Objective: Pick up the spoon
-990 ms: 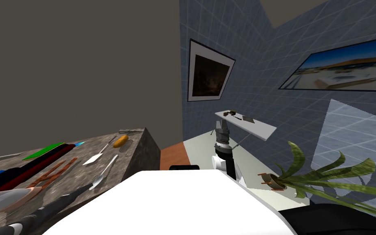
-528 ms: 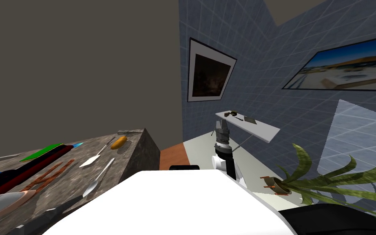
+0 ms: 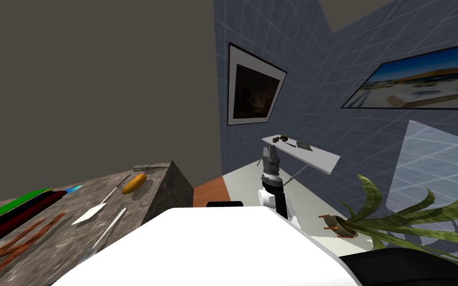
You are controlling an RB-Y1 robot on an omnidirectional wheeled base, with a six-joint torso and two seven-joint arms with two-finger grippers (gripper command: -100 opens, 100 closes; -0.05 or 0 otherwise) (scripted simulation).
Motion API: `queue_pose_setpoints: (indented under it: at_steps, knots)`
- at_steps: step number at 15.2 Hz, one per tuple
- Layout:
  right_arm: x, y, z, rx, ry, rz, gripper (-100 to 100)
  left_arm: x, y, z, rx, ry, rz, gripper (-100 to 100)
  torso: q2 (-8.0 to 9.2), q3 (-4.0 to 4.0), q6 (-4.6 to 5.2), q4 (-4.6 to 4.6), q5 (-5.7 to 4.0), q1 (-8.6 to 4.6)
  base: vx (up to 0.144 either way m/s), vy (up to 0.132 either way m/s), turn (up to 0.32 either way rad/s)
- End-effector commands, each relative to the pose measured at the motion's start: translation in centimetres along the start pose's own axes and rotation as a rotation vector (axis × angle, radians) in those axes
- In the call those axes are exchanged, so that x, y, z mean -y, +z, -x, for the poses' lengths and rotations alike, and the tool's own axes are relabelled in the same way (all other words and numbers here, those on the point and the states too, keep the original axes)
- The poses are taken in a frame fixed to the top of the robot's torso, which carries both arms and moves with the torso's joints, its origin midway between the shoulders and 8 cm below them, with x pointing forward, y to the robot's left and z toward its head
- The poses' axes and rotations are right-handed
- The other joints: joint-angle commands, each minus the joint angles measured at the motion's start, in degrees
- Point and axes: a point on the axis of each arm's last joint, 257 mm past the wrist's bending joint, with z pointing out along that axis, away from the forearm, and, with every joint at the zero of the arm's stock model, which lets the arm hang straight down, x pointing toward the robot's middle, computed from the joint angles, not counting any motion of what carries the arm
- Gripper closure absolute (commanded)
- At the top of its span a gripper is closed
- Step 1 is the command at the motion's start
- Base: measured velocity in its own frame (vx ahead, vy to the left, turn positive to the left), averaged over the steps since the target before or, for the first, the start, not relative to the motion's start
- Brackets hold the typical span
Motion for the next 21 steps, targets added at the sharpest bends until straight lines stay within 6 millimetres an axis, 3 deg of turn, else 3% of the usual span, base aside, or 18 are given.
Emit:
queue_pose_setpoints:
  at_steps: [1, 9, 11, 14, 15, 17, 18, 21]
  knots:
    - [0.0, 0.0, 0.0, 0.0, 0.0, 0.0, 0, 0.0, -0.3, -0.9, -0.024, 0.012, -0.002, -100, 0.0, 0.0, 0.0, 0.0, 0.0, 0.0, 0.082, 0.061, -0.06]
    - [0.0, 0.0, 0.0, 0.0, 0.0, 0.0, 0, -1.5, -3.3, -10.1, -0.237, 0.121, -0.016, -100, -0.3, -0.17, 0.04, -0.07, 0.07, 0.28, 0.15, 0.112, -0.179]
    - [0.0, 0.0, 0.0, 0.0, 0.0, 0.0, 0, -1.5, -3.3, -10.1, -0.237, 0.121, -0.016, -100, -0.26, -0.16, 0.03, -0.06, 0.08, 0.28, 0.107, 0.098, -0.095]
    - [0.0, 0.0, 0.0, 0.0, 0.0, 0.0, 0, -2.1, -5.2, -14.0, -0.331, 0.155, -0.029, -100, 0.06, 0.03, 0.02, 0.01, 0.0, -0.03, 0.082, 0.072, -0.159]
    - [0.0, 0.0, 0.0, 0.0, 0.0, 0.0, 0, -2.1, -5.2, -14.0, -0.331, 0.155, -0.029, -100, -0.03, -0.01, 0.06, -0.01, 0.01, 0.06, 0.138, 0.126, -0.202]
    - [0.0, 0.0, 0.0, 0.0, 0.0, 0.0, 0, -2.4, -6.3, -15.8, -0.377, 0.167, -0.036, -100, -0.1, -0.06, 0.01, -0.02, 0.04, 0.15, 0.114, 0.117, -0.099]
    - [0.0, 0.0, 0.0, 0.0, 0.0, 0.0, 0, -2.1, -5.7, -14.7, -0.349, 0.159, -0.031, -100, -0.1, -0.06, 0.01, -0.02, 0.04, 0.16, 0.074, 0.075, -0.05]
    - [0.0, 0.0, 0.0, 0.0, 0.0, 0.0, 0, -1.8, -4.7, -14.8, -0.348, 0.166, -0.037, -100, 0.28, 0.16, -0.02, 0.07, -0.02, -0.22, -0.006, 0.007, 0.028]
